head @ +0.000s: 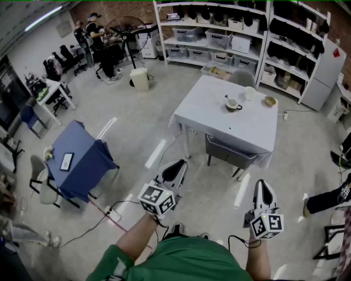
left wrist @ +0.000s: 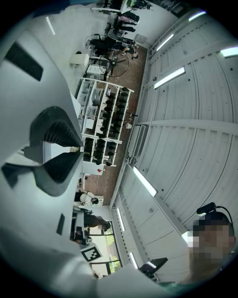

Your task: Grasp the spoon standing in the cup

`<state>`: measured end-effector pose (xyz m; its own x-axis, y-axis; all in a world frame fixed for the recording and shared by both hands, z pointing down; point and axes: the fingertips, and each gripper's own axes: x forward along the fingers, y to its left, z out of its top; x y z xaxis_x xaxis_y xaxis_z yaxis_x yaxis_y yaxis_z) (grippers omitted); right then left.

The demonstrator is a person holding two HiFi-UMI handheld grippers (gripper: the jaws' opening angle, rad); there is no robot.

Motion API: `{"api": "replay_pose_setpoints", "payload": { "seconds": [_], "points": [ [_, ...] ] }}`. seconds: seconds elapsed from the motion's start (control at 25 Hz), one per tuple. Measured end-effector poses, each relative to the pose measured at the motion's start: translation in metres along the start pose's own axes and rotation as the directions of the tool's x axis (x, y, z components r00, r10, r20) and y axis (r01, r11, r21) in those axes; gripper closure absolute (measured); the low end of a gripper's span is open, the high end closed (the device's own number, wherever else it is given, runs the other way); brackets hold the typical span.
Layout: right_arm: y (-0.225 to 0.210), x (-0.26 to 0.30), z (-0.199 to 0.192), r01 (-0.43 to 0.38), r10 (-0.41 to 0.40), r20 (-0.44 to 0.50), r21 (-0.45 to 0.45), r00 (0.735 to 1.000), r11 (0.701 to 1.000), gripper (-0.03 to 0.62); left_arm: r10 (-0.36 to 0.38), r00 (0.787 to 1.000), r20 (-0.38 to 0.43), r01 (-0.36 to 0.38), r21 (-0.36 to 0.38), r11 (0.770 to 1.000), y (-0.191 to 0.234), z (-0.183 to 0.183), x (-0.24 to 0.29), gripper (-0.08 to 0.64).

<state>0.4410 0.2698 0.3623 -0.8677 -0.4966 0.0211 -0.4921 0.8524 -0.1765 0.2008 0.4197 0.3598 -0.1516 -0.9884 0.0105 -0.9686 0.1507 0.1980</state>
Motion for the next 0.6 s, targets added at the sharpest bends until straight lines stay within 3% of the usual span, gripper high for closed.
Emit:
{"api": "replay_pose_setpoints", "payload": {
  "seconds": [0.6],
  "points": [
    [-0.021,-0.025,-0.001,-0.040,0.040,-0.030,0.013,0.999,0.999,0.571,0.069,0.998,-0.008,-0.069,0.004,0.998,-0.035,-0.004,-0.014,0.509]
  ]
}}
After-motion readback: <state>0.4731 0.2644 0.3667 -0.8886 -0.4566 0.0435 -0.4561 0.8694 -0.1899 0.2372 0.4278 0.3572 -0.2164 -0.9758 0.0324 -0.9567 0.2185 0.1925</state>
